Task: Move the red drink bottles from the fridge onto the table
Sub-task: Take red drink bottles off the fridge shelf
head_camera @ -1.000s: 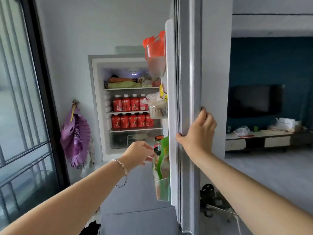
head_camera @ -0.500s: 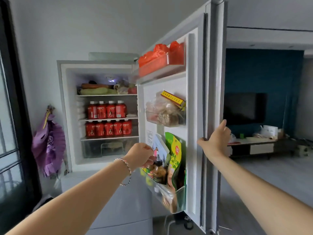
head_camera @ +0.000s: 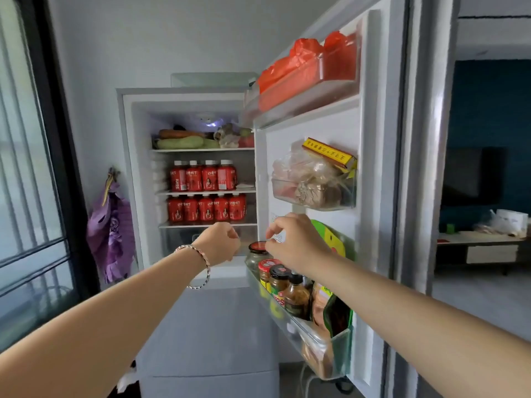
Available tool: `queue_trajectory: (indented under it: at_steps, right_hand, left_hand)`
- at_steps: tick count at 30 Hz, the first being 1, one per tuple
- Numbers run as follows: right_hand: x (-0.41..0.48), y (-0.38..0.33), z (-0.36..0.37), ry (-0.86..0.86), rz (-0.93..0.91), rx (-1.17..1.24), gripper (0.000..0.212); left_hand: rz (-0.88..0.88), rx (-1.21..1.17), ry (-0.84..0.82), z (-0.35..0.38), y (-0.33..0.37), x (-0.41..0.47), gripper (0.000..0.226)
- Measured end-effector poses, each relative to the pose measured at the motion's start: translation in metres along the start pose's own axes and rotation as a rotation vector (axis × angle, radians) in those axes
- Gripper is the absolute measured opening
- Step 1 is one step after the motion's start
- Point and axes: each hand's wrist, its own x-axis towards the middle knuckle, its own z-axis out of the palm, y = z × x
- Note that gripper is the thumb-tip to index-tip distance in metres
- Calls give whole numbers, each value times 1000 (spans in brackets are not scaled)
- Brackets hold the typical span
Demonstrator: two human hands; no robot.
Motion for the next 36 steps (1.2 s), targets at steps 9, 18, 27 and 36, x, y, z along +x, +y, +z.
queue_trajectory:
  at_steps: [9, 18, 27, 36]
  right_hand:
    - [124, -5, 111, -426, 75, -99, 7]
    - [300, 15, 198, -323, 139, -165, 23]
    - [430, 67, 259, -46, 147, -318, 45]
    - [576, 100, 303, 103, 227, -341, 76]
  left_hand:
    - [-54, 140, 61, -55, -115, 83, 10]
    - [-40, 36, 189, -103, -211, 236, 12]
    - [123, 74, 345, -96, -249, 381, 42]
    - [185, 52, 459, -105, -233, 512, 36]
